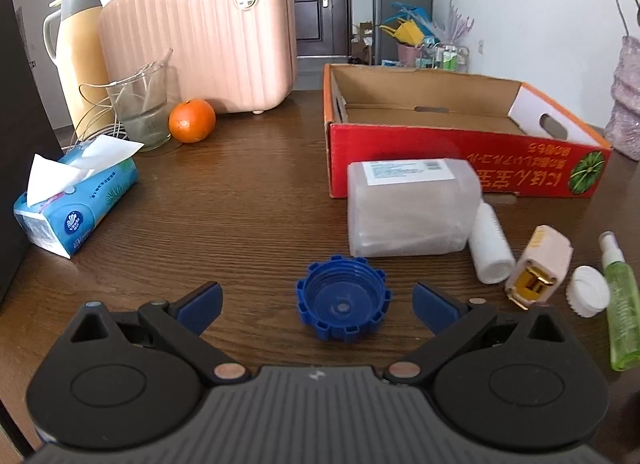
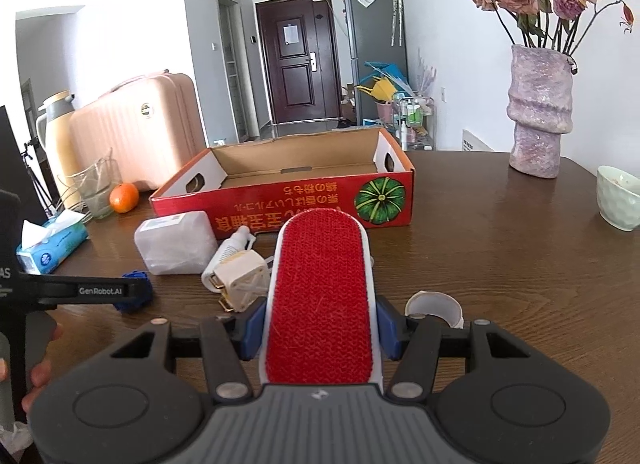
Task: Organize rigid objects
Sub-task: 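Grasp the blue bottle cap with the left gripper while the right gripper holds the brush, then carry the blue cap and the lint brush over the cardboard box with both grippers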
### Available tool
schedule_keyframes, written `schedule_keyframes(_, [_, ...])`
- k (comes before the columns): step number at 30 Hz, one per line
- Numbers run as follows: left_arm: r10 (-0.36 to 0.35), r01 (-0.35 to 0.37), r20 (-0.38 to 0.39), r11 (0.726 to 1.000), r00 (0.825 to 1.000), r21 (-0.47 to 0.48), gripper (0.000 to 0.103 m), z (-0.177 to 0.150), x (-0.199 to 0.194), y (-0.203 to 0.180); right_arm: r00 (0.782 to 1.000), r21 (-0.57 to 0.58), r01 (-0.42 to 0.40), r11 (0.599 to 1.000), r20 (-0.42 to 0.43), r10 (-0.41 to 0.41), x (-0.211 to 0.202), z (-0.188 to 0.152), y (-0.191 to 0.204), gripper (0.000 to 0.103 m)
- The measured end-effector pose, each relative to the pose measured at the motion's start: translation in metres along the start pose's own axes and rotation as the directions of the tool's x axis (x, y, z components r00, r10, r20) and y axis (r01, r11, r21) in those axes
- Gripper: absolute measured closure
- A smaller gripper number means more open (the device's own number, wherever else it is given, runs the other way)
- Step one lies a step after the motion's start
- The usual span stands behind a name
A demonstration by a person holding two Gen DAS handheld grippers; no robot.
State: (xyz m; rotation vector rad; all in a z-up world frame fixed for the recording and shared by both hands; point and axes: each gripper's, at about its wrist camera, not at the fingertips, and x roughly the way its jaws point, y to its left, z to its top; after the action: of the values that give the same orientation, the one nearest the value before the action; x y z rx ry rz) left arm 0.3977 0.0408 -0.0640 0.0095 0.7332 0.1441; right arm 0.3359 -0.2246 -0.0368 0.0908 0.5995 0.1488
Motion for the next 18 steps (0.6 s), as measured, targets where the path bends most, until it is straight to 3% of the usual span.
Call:
schedule_keyframes(6, [-0.019, 0.019, -0.007, 1.0, 1.0, -0.002, 0.009, 0.001, 0.007, 0.001, 1.0, 0.005, 0.012, 1.0, -0.005, -0.012, 0.003, -0.001, -0.002, 0.048])
schedule_keyframes(8, [-0.049, 0.05, -0.03, 0.999, 0.998, 0.011, 0.022, 0.0, 0.011, 0.0, 1.0, 0.006, 0.013, 1.0, -0.006, -0.013, 0.004, -0.002, -0.002, 0.048])
schedule_keyframes(9, [-0.058, 0.059, -0.041, 0.998, 0.997, 0.016, 0.04, 0.0, 0.013, 0.0, 1.0, 0.006, 0.013, 1.0, -0.004, -0.013, 0.004, -0.002, -0.002, 0.048])
schedule_keyframes(10, [-0.072, 0.073, -0.052, 0.997, 0.996, 0.019, 0.047, 0.0, 0.015, 0.0, 1.0, 0.007, 0.012, 1.0, -0.002, -0.012, 0.003, -0.002, -0.002, 0.048])
schedule_keyframes(18, [-0.084, 0.084, 0.038, 0.996, 0.996, 0.008, 0.048, -0.002, -0.011, 0.006, 1.0, 0.012, 0.002, 1.0, 0.002, -0.002, 0.003, -0.005, -0.005, 0.048])
